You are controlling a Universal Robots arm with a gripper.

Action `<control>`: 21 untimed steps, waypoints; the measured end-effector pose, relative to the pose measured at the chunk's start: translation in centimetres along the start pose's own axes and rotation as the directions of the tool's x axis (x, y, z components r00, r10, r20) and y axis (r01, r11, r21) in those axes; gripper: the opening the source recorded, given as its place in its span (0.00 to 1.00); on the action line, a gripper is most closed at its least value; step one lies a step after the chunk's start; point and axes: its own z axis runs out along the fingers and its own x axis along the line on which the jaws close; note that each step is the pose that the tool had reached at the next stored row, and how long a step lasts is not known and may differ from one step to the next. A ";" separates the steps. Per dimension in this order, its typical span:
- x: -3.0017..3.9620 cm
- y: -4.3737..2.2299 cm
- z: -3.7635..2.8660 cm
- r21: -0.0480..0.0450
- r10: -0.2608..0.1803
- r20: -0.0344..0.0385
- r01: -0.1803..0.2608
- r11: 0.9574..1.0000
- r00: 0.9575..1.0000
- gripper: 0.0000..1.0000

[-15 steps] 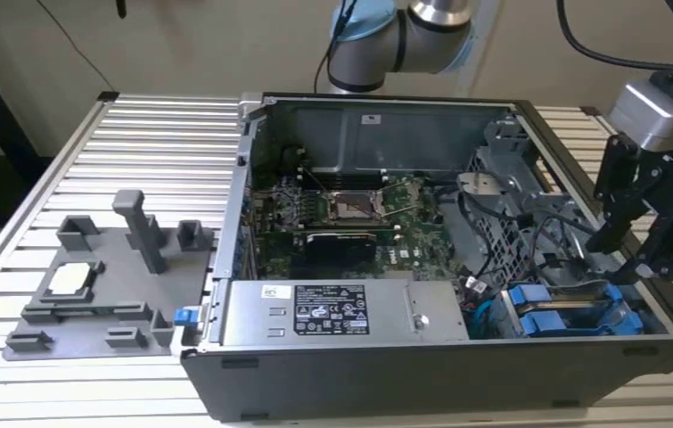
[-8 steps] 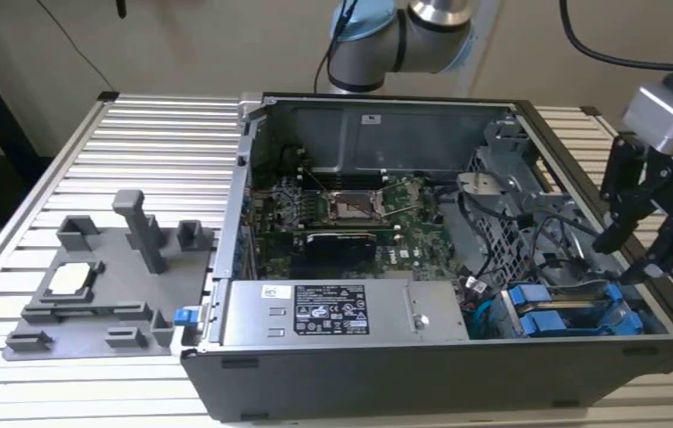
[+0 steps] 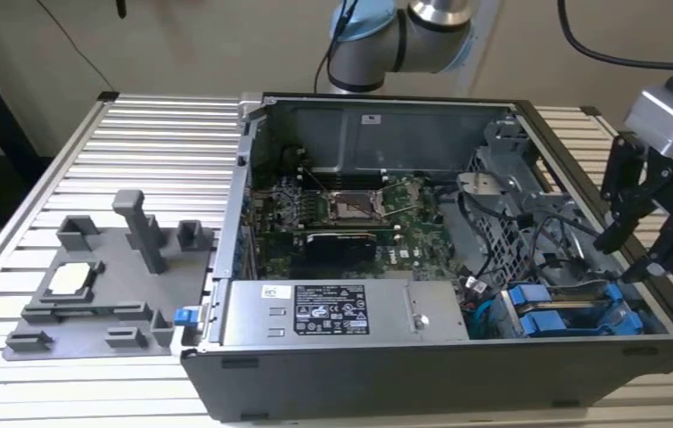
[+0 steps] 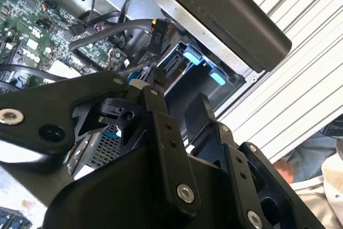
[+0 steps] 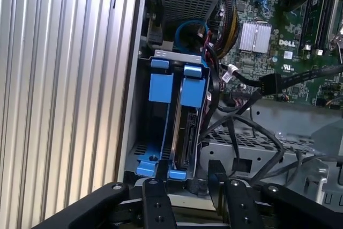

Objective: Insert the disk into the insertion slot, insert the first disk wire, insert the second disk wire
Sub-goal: 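Insert the first disk wire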

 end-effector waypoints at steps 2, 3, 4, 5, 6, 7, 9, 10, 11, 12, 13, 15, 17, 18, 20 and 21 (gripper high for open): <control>-0.17 -0.11 0.05 0.001 -0.002 0.001 0.002 1.000 1.000 0.43; -0.25 -0.19 0.08 0.001 -0.004 0.001 0.004 1.000 1.000 0.43; -0.33 -0.27 0.10 0.001 -0.005 0.001 0.005 1.000 1.000 0.43; -0.40 -0.36 0.12 0.001 -0.006 0.001 0.006 1.000 1.000 0.43; -0.47 -0.44 0.15 0.001 -0.007 0.001 0.007 1.000 1.000 0.43; -0.54 -0.52 0.17 0.001 -0.008 0.001 0.008 1.000 1.000 0.43; -0.68 -0.72 0.22 0.001 -0.010 0.002 0.010 1.000 1.000 0.43; -0.75 -0.82 0.25 0.001 -0.011 0.002 0.011 1.000 1.000 0.43; -0.82 -0.93 0.27 0.001 -0.012 0.002 0.012 1.000 1.000 0.43; -0.86 -1.06 0.31 0.001 -0.013 0.002 0.013 1.000 1.000 0.43; -0.89 -1.23 0.37 0.001 -0.014 0.002 0.014 1.000 1.000 0.43; -1.00 -1.54 0.52 0.001 -0.016 0.002 0.016 1.000 1.000 0.43; -1.22 -1.77 0.63 0.001 -0.018 0.002 0.018 1.000 1.000 0.43; -1.41 -1.80 0.64 0.001 -0.018 0.002 0.018 1.000 1.000 0.43; -1.65 -1.85 0.62 0.000 -0.018 0.002 0.018 1.000 1.000 0.43; -1.82 -1.91 0.62 -0.001 -0.019 0.002 0.019 1.000 1.000 0.43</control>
